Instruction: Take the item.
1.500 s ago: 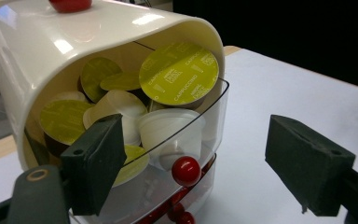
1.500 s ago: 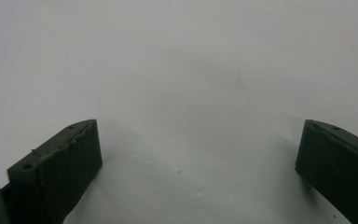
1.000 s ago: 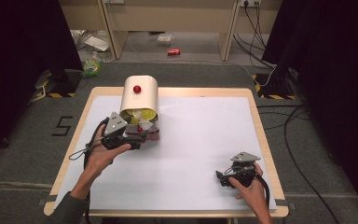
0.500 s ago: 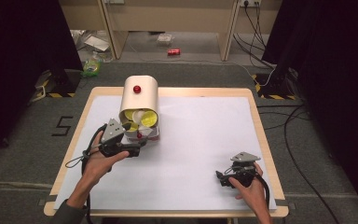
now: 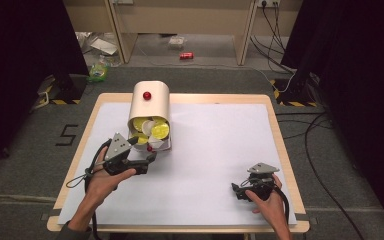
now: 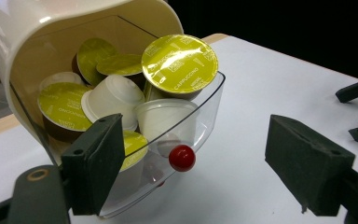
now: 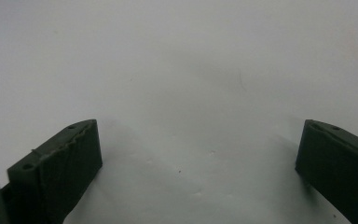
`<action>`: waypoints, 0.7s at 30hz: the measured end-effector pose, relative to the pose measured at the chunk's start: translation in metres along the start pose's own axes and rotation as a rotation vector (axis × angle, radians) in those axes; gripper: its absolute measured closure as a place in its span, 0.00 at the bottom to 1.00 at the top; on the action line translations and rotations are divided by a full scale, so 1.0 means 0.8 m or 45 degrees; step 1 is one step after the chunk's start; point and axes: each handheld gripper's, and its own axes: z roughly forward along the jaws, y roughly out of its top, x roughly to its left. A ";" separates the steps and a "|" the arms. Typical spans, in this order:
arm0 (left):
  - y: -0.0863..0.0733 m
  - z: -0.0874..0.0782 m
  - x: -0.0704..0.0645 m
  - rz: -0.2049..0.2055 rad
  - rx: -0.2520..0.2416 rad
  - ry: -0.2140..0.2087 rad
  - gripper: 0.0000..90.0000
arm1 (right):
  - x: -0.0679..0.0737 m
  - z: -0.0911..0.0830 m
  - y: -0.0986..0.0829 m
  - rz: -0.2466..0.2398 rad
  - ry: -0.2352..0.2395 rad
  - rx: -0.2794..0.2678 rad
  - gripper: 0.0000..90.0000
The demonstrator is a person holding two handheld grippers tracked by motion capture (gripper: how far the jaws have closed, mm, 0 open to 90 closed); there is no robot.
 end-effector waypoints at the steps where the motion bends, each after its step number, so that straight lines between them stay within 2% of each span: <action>1: -0.001 -0.001 -0.001 0.000 -0.002 0.000 0.22 | 0.000 0.000 0.000 0.002 0.000 0.001 0.01; 12: -0.010 -0.010 -0.011 -0.003 -0.013 -0.012 0.22 | 0.000 0.000 0.000 0.000 -0.001 -0.001 0.01; 21: -0.015 -0.014 -0.021 0.030 0.004 0.003 0.21 | 0.000 0.000 0.000 0.000 0.000 0.000 0.01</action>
